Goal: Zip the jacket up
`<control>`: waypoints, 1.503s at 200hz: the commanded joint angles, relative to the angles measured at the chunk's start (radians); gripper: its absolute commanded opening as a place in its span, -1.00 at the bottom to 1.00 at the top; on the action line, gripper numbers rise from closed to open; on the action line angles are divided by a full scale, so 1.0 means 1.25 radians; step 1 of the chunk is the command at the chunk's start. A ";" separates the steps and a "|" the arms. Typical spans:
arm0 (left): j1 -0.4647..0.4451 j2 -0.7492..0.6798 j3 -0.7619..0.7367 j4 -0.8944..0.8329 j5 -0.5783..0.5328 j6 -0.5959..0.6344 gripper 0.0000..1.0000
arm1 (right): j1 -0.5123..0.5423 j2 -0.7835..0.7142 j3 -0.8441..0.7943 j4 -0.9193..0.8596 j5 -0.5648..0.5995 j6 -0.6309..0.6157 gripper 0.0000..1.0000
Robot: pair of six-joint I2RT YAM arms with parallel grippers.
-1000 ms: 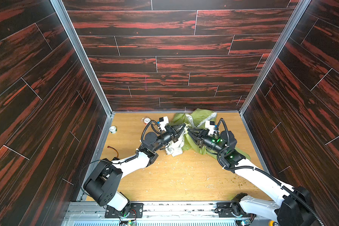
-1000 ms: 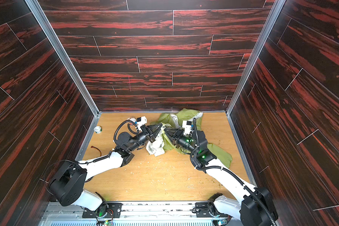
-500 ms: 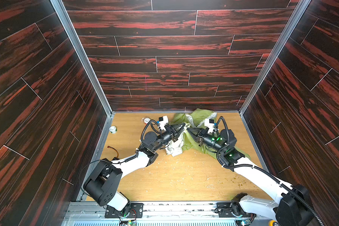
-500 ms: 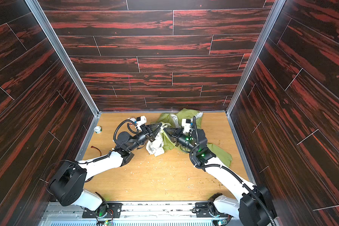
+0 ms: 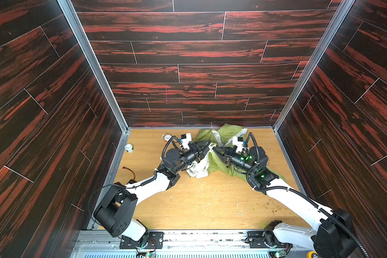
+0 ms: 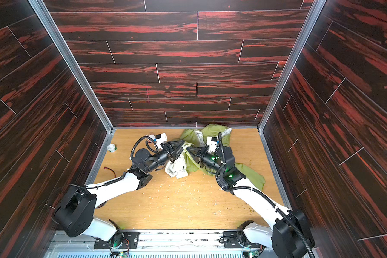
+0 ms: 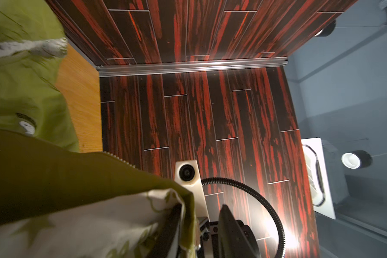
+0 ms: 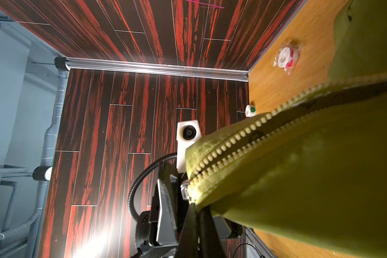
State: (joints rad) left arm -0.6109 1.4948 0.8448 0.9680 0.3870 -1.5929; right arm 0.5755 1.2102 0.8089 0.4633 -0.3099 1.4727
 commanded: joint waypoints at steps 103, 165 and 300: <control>0.002 -0.204 -0.015 -0.372 -0.051 0.112 -0.01 | -0.001 0.000 0.013 -0.012 0.015 -0.006 -1.00; 0.002 -0.131 0.050 -0.314 -0.053 0.096 0.04 | 0.007 -0.013 0.012 -0.046 0.013 -0.022 -1.00; 0.002 -0.151 0.051 -0.383 -0.007 0.111 -0.01 | 0.011 -0.013 0.019 -0.076 0.020 -0.031 -1.00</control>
State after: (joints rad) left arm -0.6106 1.3388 0.9142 0.5110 0.3756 -1.4712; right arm 0.5835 1.2079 0.8089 0.3740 -0.2955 1.4448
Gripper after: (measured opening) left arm 0.499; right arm 0.046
